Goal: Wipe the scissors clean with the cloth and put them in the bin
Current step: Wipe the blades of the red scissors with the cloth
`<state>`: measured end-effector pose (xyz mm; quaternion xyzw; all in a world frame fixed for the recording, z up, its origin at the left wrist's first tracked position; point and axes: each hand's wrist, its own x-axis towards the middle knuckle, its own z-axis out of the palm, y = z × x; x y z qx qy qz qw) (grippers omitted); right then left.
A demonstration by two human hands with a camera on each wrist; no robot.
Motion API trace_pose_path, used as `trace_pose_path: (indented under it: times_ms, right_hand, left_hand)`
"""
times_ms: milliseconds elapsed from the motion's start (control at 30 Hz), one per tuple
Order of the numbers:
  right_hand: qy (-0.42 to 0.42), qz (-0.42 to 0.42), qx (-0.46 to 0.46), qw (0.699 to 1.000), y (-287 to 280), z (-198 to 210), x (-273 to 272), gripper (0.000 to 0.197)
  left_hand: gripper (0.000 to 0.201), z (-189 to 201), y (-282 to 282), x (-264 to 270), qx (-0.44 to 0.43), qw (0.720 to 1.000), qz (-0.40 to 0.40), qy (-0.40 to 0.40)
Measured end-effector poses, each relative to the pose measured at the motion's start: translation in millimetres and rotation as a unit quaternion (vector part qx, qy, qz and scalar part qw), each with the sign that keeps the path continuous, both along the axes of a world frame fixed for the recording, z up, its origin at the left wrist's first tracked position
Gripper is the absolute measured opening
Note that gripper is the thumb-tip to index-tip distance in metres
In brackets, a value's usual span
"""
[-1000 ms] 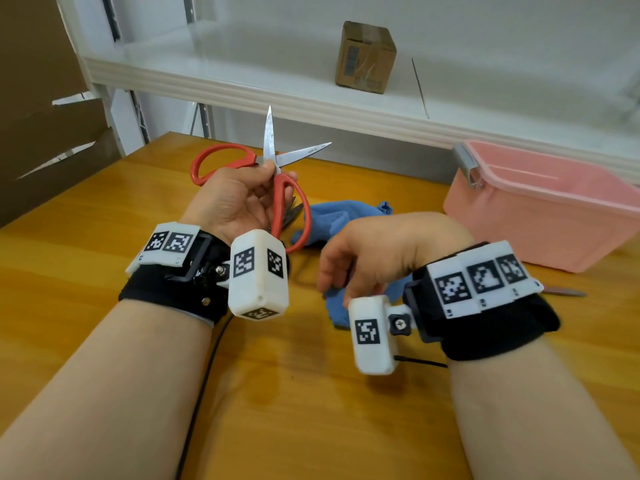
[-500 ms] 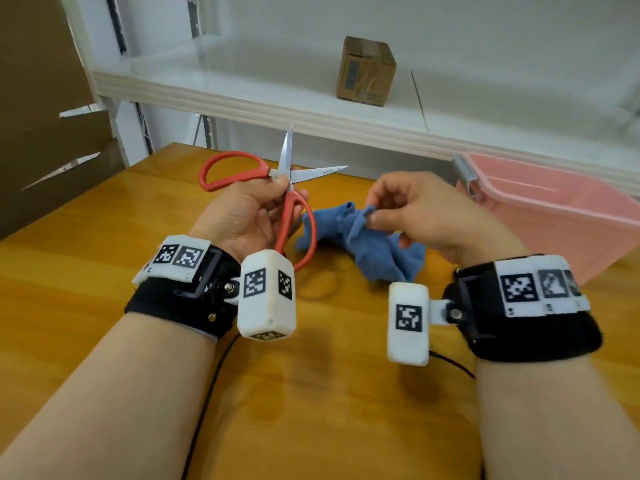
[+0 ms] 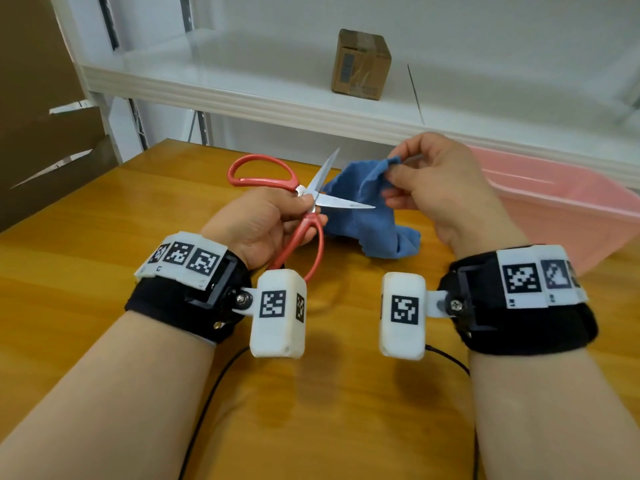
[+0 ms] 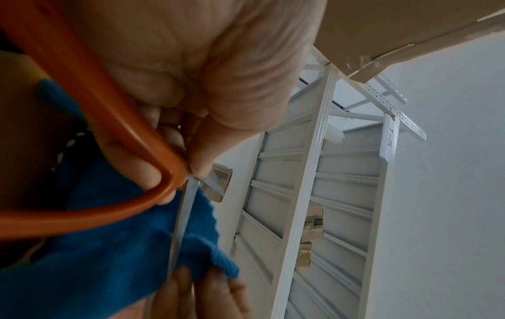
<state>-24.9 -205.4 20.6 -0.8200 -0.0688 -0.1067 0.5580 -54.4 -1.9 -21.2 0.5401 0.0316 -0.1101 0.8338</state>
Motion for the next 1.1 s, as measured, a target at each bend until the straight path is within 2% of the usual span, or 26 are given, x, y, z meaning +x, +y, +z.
trace_pose_path:
  times_ms: [133,267,400,567,700,800,1100]
  right_hand:
    - [0.019,0.044,-0.055,0.997,16,-6,2,0.017]
    - [0.036,0.101,-0.119,0.987,30,-10,-6,0.006]
    - [0.029,0.120,-0.131,0.984,33,-11,-10,0.012]
    - [0.058,0.131,-0.128,0.981,27,-10,-10,0.012]
    - [0.063,0.112,-0.089,0.988,29,-9,-12,0.007]
    - [0.068,0.105,-0.068,0.990,31,-8,-12,0.015]
    - [0.065,0.062,-0.113,0.990,36,-16,-5,0.036]
  left_hand:
    - [0.009,-1,-5,0,0.033,0.999,-0.013,-0.009]
    - [0.011,-2,-7,0,0.067,0.997,-0.027,-0.034]
    - [0.023,-3,-5,1,0.081,0.995,-0.030,-0.042]
    - [0.022,-2,-5,1,0.089,0.995,-0.026,-0.042]
    - [0.021,-2,-7,-1,0.088,0.994,-0.030,-0.050]
    - [0.020,-1,-9,-2,0.090,0.994,-0.027,-0.057]
    - [0.022,1,-13,-3,0.079,0.995,-0.007,-0.056]
